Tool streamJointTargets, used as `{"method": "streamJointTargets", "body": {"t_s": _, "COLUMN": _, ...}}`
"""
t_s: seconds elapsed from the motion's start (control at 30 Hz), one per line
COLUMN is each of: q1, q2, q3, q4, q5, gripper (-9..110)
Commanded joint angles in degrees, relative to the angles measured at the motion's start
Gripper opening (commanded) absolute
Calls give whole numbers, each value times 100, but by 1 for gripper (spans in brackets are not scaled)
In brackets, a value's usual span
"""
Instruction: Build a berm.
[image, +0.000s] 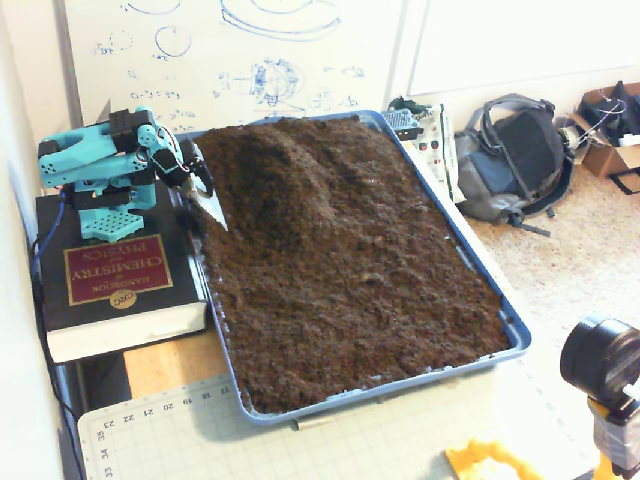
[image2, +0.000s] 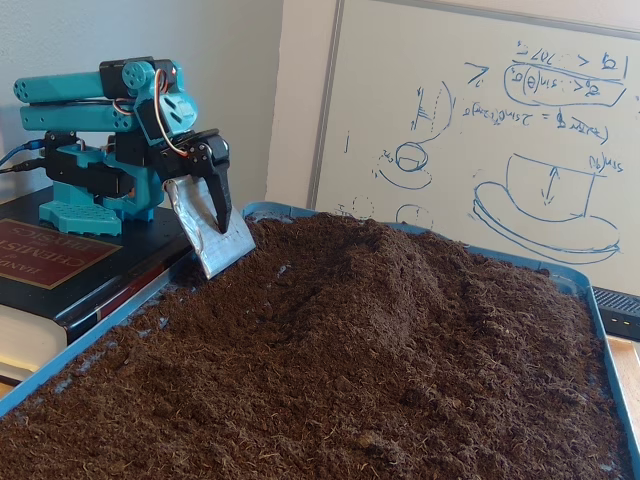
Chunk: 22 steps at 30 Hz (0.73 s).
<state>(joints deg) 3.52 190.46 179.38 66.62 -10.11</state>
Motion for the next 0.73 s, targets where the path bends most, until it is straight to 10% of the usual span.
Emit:
{"method": "streamJointTargets", "body": {"t_s": 0.0, "q1": 62, "q2": 185, "q3": -62, "q4": 35, "q5": 44, "gripper": 1}}
{"method": "streamJointTargets", "body": {"t_s": 0.7, "q1": 97, "q2": 185, "q3": -53, "q4": 35, "q5": 35, "gripper": 1}}
